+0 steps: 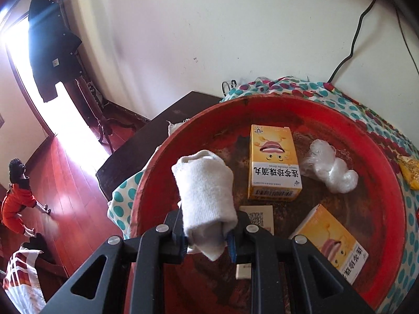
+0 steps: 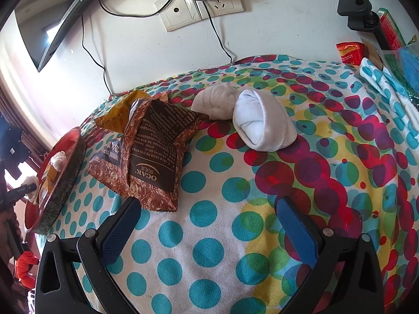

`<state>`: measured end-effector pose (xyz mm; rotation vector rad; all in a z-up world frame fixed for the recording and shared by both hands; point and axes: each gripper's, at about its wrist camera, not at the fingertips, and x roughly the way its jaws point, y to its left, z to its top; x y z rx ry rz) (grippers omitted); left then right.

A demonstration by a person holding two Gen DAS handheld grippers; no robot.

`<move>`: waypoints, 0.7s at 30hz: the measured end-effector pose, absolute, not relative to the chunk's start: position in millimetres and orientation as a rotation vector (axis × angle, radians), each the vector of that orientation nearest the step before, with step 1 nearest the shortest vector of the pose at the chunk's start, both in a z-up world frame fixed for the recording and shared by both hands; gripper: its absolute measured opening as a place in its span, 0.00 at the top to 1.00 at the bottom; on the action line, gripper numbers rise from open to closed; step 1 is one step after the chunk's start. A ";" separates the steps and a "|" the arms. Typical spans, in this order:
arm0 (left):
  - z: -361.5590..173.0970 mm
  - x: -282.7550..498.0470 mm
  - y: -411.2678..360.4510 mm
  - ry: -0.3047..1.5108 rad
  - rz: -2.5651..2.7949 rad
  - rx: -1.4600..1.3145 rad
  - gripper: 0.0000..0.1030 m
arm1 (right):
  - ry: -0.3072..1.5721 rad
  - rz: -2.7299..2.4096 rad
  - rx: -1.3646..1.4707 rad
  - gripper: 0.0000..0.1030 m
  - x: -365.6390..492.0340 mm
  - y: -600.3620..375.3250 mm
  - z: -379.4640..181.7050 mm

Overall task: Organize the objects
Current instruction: 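Carry the towel into the red tray and open the left gripper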

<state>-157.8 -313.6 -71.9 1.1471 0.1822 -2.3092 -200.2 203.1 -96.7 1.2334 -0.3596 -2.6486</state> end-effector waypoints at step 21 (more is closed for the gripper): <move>-83.0 -159.1 -334.3 0.257 -2.277 1.201 0.58 | -0.361 -2.649 1.234 0.00 -200.2 202.8 -96.6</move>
